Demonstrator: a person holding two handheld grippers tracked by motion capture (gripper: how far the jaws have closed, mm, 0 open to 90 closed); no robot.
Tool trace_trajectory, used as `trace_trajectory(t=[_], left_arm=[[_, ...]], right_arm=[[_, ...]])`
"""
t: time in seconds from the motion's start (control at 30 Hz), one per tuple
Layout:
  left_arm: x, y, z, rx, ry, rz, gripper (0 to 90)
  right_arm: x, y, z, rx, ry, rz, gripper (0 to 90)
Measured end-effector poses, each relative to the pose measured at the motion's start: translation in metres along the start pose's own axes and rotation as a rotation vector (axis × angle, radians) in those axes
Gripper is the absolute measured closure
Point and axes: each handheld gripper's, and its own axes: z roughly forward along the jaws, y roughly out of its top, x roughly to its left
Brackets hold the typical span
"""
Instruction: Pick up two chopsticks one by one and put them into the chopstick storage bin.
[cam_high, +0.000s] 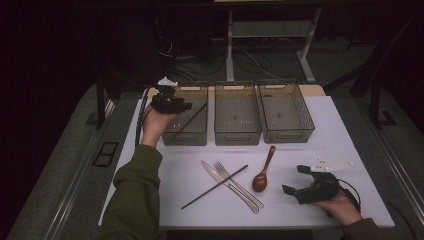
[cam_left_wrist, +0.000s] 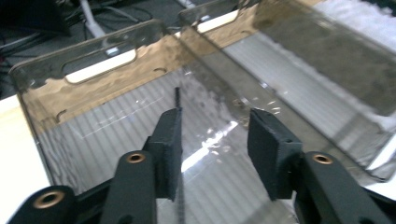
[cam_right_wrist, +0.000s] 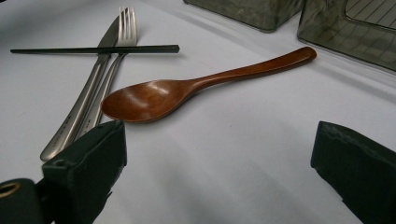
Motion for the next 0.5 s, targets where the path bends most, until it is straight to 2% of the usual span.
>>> trace_trajectory(t=[0.1, 0.23, 0.5], left_arm=[[-0.006, 0.002, -0.006, -0.011, -0.019, 0.016, 49.1], [-0.015, 0.002, -0.013, -0.032, -0.020, 0.038, 46.3], [-0.031, -0.006, -0.022, -0.040, -0.062, 0.060, 41.4]], right_arm=[[0.000, 0.000, 0.000, 0.002, -0.002, 0.000, 2.9], [0.000, 0.000, 0.000, 0.002, -0.004, -0.001, 2.9], [0.000, 0.000, 0.000, 0.000, -0.004, -0.002, 2.9]])
